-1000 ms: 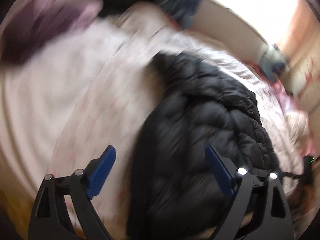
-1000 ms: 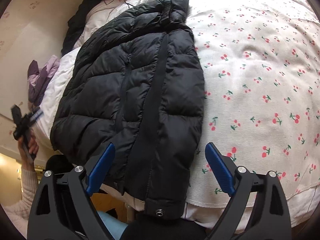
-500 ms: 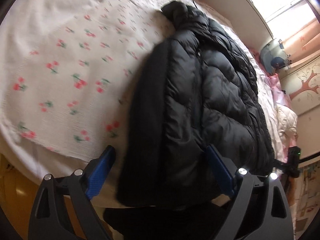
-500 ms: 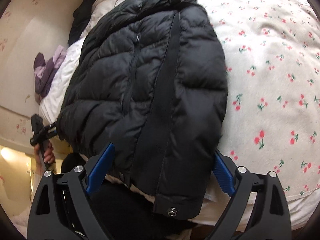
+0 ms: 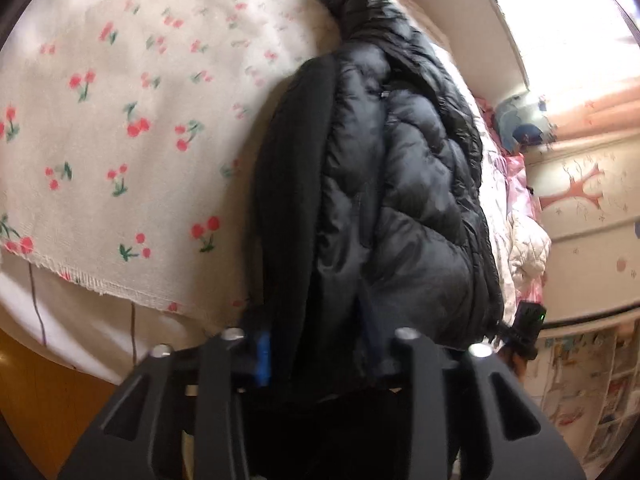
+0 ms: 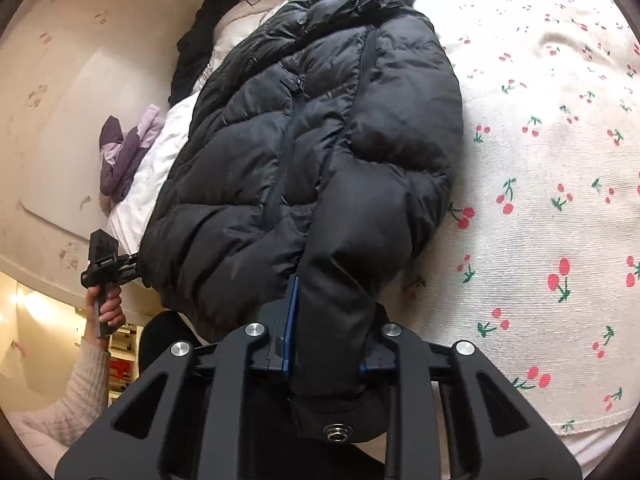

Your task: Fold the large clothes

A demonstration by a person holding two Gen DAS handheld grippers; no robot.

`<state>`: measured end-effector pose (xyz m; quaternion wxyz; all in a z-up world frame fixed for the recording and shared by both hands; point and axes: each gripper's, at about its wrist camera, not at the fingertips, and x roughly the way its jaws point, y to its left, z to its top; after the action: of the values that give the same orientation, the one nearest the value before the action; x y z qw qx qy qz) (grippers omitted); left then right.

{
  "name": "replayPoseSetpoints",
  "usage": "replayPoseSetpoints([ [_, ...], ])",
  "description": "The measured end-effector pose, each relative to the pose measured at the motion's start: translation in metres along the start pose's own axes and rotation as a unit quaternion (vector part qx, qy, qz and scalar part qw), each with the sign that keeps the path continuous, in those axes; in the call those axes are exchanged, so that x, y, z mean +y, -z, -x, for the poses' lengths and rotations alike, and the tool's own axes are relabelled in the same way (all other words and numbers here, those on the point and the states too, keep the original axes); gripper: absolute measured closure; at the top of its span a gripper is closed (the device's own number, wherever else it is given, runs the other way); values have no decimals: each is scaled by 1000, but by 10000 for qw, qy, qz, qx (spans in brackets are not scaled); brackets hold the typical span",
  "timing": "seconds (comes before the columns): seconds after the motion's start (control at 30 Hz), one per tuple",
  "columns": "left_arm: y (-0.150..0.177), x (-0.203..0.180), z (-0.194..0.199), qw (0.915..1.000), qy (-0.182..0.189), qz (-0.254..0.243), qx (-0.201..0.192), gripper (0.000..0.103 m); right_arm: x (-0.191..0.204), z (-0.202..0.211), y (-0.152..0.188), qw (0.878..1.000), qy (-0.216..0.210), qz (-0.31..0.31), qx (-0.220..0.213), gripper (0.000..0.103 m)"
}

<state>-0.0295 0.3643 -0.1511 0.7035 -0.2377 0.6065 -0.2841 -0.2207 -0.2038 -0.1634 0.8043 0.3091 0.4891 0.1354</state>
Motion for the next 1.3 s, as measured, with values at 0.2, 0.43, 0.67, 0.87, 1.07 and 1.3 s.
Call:
replayPoseSetpoints([
  [0.2,4,-15,8,9998,64,83,-168,92,17,29,3,9960,-568,67,-685,95],
  [0.43,15,-85,81,9941,606,-554,-708,95,73,94,-1,9782,-1334,500,-1508,96],
  [0.67,72,-75,103,9907,710,-1155,-151,91,56,119,52,9853,-1227,696,-961,94],
  [0.87,79,15,70,9945,742,-592,437,46,-33,79,87,9908,-1280,-413,-151,76],
  [1.07,60,50,70,9921,1242,-161,49,9,-64,66,88,9797,-1789,-890,-169,34],
  [1.3,81,26,11,9853,1461,-352,811,13,-49,31,91,9819,-1725,-763,-151,72],
])
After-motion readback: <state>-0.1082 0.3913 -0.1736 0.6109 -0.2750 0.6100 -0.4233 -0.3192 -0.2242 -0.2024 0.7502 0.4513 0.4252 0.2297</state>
